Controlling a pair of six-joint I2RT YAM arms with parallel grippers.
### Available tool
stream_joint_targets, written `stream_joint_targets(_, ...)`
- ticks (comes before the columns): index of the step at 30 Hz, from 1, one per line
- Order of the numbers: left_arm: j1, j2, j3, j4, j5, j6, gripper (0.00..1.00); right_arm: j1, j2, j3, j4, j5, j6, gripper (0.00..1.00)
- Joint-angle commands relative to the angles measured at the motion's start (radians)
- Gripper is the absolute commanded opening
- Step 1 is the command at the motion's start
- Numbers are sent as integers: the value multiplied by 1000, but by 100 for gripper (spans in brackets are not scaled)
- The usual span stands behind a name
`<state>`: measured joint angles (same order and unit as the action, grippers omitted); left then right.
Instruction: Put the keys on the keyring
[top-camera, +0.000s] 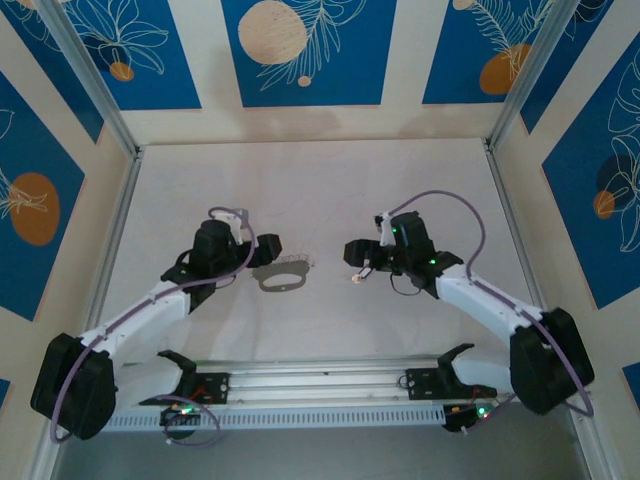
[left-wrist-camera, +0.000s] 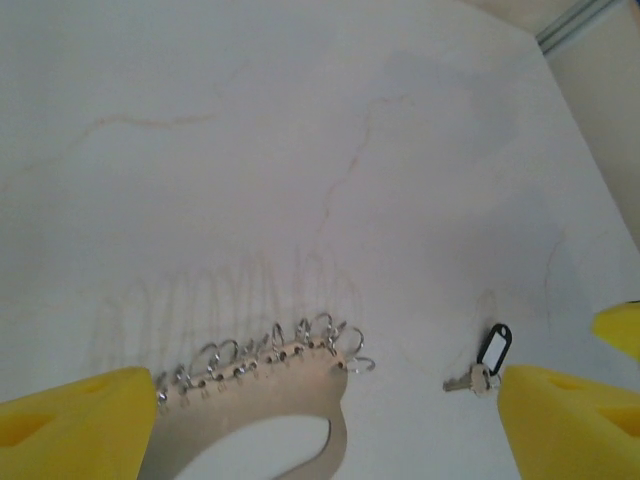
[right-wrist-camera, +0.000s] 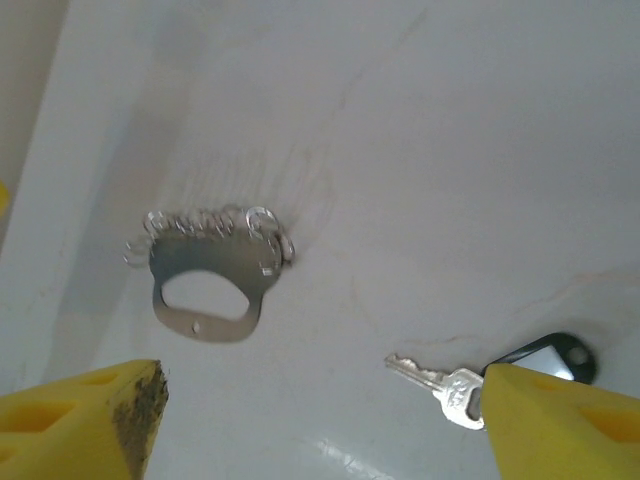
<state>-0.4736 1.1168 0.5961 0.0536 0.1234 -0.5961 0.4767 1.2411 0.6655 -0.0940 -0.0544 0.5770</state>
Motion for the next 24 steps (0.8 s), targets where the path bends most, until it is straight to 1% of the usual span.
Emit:
stream_joint_targets(1, -27, 16, -30, -9, -45, -69, 88, 27, 84, 56, 45, -64, 4, 78)
stream_joint_targets(5, -40, 37, -69, 55, -61, -142, 88, 51, 191, 107, 76, -141, -19, 67)
stream_joint_targets(8, -44, 64, -68, 73, -67, -172, 88, 78, 267, 155, 88, -191, -53, 58)
stream_joint_targets(11, -47, 94, -57, 84, -61, -187, 88, 101, 345, 209, 81, -206, -84, 53)
stream_joint_targets(14, -47, 121, -48, 91, -49, -199, 88, 108, 411, 244, 85, -212, -94, 45)
stream_joint_targets(19, -48, 145, -43, 110, -26, -217, 88, 113, 484, 276, 96, -219, -94, 41)
stream_joint_targets(24, -49, 150, -40, 118, -21, -223, 88, 120, 537, 291, 107, -227, -91, 40)
